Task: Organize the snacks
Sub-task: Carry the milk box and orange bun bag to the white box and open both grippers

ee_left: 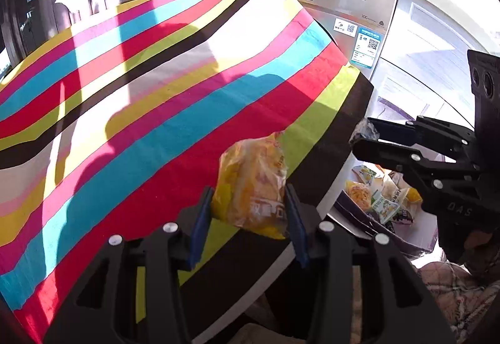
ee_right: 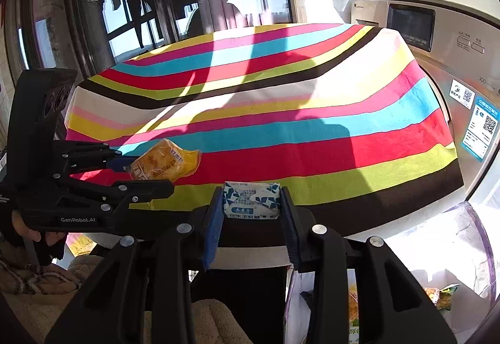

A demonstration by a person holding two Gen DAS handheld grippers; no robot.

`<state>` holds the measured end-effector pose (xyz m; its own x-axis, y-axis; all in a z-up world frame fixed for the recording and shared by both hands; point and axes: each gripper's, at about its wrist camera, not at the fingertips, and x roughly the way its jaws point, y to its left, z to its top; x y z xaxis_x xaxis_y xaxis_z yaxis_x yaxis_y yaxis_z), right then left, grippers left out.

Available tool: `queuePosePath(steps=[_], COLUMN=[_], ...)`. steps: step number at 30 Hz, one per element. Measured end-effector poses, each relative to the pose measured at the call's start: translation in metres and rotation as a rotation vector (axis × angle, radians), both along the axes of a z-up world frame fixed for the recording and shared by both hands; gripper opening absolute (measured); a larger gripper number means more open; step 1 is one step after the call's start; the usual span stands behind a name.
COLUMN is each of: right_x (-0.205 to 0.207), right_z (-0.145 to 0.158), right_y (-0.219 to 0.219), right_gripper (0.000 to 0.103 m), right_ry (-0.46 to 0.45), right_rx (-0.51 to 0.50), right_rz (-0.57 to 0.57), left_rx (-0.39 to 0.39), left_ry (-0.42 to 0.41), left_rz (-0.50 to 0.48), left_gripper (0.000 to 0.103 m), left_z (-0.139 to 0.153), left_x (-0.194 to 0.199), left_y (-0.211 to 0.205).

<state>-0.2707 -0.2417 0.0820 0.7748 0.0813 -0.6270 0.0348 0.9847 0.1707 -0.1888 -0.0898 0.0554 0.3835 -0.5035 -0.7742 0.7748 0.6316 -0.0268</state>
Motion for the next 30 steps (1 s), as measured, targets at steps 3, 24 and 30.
queuePosePath(steps=[3, 24, 30], right_x=[-0.020, -0.156, -0.146], right_z=[-0.007, -0.044, -0.055], right_y=[-0.023, -0.153, -0.156], right_gripper=[0.036, 0.036, 0.041], right_ry=[0.009, 0.085, 0.156], right_rx=[0.013, 0.014, 0.012], right_rz=[-0.068, -0.523, -0.527], left_rx=[0.036, 0.146, 0.169], left_ry=[-0.020, 0.010, -0.042], left_rz=[-0.073, -0.456, -0.423], left_gripper=[0.045, 0.045, 0.051], left_z=[0.000, -0.019, -0.026], left_x=[-0.013, -0.109, -0.122], left_y=[-0.029, -0.216, -0.229])
